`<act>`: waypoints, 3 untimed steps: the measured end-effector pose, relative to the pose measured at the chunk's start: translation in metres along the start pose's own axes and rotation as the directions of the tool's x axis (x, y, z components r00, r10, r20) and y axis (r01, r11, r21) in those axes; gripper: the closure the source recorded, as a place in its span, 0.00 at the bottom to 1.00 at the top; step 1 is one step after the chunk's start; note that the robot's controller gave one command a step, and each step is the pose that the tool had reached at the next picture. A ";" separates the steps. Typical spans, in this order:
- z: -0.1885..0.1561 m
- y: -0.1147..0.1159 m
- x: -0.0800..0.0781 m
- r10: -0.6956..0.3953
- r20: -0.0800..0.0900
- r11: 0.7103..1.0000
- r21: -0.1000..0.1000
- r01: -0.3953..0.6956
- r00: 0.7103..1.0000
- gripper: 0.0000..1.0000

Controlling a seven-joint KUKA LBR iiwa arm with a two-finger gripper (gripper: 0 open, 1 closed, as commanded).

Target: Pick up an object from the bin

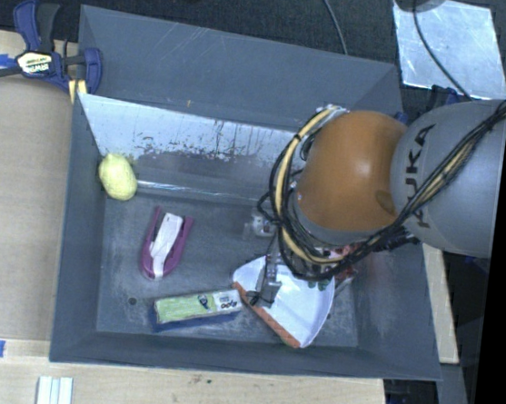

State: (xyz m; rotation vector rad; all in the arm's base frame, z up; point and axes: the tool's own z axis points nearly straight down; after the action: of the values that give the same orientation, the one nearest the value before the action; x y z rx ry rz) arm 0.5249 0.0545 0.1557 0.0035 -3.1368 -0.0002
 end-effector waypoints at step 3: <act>-0.005 0.065 0.029 -0.200 0.010 0.980 0.001 0.200 0.980 0.00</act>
Offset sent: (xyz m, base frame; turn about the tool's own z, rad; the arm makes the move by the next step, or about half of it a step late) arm -0.0205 0.0642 -0.0857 -0.3217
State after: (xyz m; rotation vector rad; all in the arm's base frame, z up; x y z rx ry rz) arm 0.4955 0.1193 0.1610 0.3203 -3.1311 -0.0007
